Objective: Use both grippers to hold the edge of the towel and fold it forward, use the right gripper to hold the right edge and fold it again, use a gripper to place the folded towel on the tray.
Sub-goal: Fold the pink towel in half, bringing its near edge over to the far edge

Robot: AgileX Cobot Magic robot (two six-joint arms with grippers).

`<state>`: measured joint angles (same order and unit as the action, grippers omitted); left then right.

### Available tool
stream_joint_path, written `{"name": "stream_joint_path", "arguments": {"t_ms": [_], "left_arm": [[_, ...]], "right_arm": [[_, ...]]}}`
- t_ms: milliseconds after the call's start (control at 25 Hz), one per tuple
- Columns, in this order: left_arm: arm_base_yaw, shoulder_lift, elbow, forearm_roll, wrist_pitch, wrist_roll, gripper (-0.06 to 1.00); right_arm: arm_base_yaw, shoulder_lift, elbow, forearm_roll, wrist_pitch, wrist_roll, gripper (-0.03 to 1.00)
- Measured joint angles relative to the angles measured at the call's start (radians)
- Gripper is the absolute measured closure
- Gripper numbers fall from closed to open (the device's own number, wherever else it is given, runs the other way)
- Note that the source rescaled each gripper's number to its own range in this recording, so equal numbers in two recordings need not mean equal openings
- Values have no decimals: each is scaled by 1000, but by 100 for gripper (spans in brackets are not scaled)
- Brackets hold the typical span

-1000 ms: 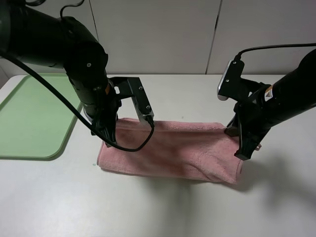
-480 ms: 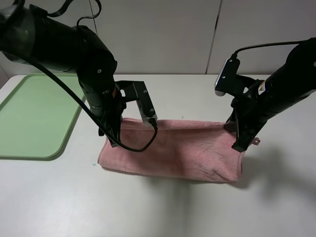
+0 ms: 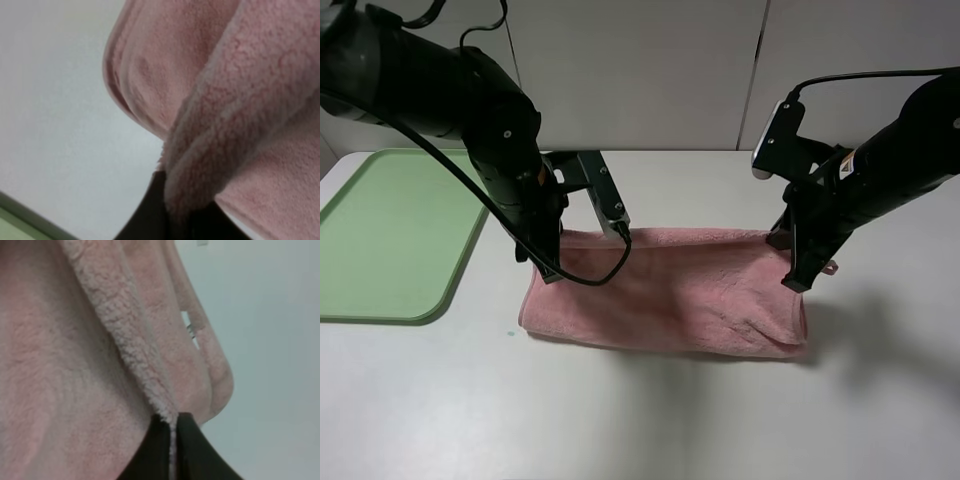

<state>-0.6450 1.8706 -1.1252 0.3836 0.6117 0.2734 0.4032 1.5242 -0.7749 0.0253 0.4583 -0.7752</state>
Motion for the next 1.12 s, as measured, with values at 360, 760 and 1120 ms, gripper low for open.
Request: {"name": "stream_joint_path", "arguments": {"t_ms": [360, 760, 1120], "left_arm": [[0, 0, 0, 0, -8, 0, 94], [2, 0, 0, 19, 5, -42, 74], [19, 7, 1, 129, -3, -106, -3]], "right_arm": [[0, 0, 0, -17, -18, -1, 97], [0, 0, 0, -35, -12, -1, 97], [-4, 0, 0, -45, 2, -1, 97]]}}
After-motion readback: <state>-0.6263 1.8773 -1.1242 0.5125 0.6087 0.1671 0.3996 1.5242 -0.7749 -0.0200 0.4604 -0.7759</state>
